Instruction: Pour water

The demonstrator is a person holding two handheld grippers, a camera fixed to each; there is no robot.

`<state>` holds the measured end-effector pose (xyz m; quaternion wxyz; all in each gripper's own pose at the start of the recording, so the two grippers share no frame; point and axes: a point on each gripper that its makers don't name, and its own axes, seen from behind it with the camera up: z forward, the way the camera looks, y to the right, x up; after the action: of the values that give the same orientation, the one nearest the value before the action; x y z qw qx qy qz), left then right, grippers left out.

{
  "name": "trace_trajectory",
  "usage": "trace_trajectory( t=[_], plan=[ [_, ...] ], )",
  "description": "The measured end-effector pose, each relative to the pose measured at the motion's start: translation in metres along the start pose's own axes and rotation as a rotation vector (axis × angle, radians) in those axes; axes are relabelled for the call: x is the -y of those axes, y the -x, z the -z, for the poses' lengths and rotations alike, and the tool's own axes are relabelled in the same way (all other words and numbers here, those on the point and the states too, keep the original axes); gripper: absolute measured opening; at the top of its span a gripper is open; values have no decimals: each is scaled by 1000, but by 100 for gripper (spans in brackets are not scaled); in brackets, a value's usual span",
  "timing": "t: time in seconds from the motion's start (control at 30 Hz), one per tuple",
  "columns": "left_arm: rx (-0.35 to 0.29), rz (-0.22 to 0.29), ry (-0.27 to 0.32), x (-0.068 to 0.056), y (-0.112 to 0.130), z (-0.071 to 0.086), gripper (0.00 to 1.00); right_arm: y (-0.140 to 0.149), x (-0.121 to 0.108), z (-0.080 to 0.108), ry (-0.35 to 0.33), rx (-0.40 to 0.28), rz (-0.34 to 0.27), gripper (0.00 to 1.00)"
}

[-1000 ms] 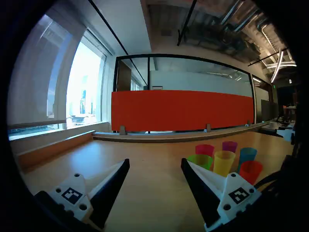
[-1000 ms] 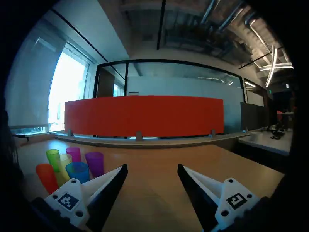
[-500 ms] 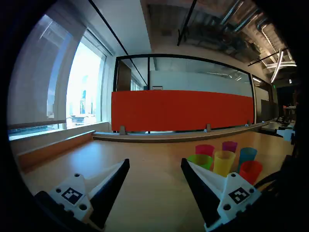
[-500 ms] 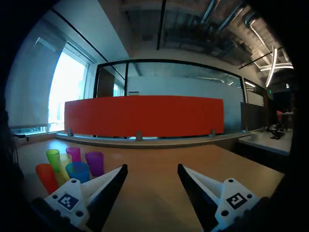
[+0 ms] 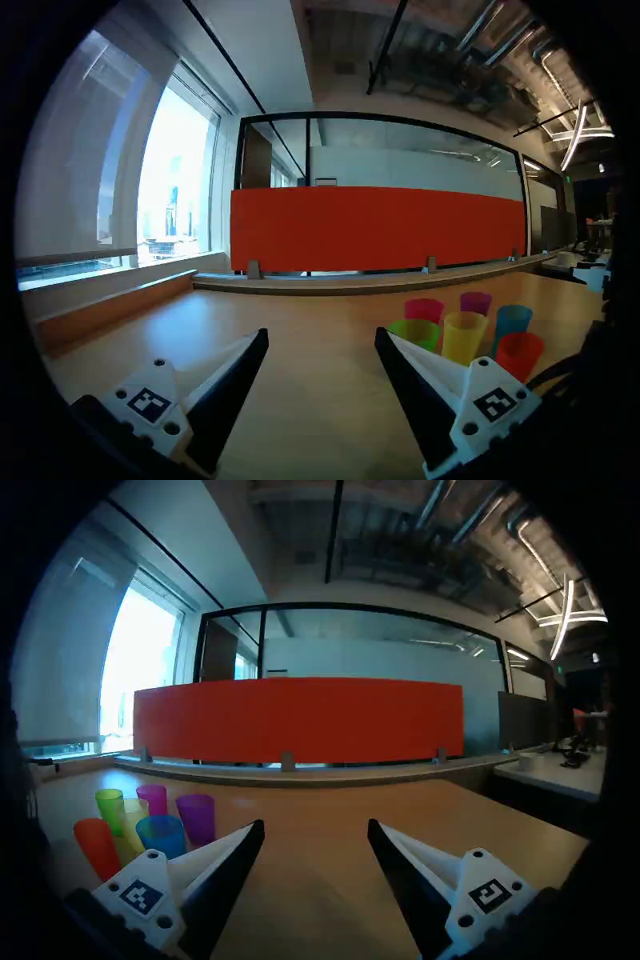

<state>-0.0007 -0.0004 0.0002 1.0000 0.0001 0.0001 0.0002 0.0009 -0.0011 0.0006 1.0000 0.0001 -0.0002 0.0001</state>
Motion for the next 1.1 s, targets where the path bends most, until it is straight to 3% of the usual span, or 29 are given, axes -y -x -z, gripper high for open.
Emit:
trace_trajectory(
  t=[0.87,1.1],
  plan=[
    [1,-7,4,1,0,0,99,1,-1,0,-1,-3,-5,100],
    [-8,-47,-15,7,-24,2,99,-23,-5,2,1,-15,-66,100]
  ],
)
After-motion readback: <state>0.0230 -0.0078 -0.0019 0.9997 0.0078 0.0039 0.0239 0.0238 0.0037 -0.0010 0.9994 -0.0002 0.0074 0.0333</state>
